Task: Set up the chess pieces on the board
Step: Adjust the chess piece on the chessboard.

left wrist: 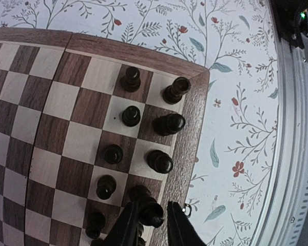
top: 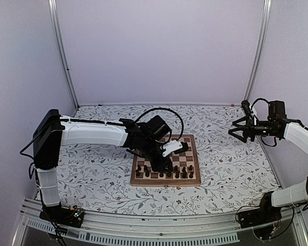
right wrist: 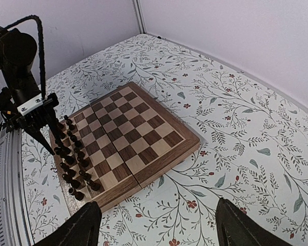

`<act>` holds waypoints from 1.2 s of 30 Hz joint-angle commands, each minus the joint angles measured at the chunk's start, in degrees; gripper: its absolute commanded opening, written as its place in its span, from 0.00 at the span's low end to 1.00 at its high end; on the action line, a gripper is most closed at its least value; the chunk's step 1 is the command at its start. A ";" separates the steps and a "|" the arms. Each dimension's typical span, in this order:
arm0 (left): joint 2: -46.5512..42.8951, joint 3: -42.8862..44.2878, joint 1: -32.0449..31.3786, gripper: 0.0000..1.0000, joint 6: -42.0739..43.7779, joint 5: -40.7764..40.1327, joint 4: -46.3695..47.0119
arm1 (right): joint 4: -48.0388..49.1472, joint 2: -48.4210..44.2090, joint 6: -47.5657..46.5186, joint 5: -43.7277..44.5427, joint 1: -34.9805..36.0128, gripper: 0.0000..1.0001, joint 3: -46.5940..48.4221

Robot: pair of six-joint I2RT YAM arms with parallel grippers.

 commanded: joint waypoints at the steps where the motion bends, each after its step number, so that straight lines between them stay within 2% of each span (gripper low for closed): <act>1: 0.63 -0.08 -1.08 0.21 0.15 1.01 -0.74 | -0.52 0.49 -0.65 -0.82 0.06 0.80 -0.11; 14: 0.39 -0.18 -1.20 0.19 0.17 0.94 -1.27 | -0.56 0.49 -0.65 -0.91 0.00 0.80 -0.11; 22: -2.08 1.34 -1.16 0.32 0.04 -0.57 -1.63 | -0.30 0.32 -0.22 -0.92 0.07 0.80 -0.22; 26: -6.19 1.45 -1.20 0.35 0.37 -3.43 -1.59 | -0.93 0.24 0.50 0.33 1.16 0.75 1.27; 29: -10.39 -0.01 -1.02 0.37 0.60 -5.75 0.31 | -3.40 0.60 -0.59 4.11 6.15 0.71 3.12; 31: -14.17 -2.27 -0.77 0.39 0.80 -7.58 3.37 | -6.13 1.41 -3.63 9.18 12.79 0.69 4.73; 36: -23.83 -12.72 0.24 0.44 -1.64 -15.88 17.95 | -14.01 6.59 -10.07 22.40 26.82 0.62 10.44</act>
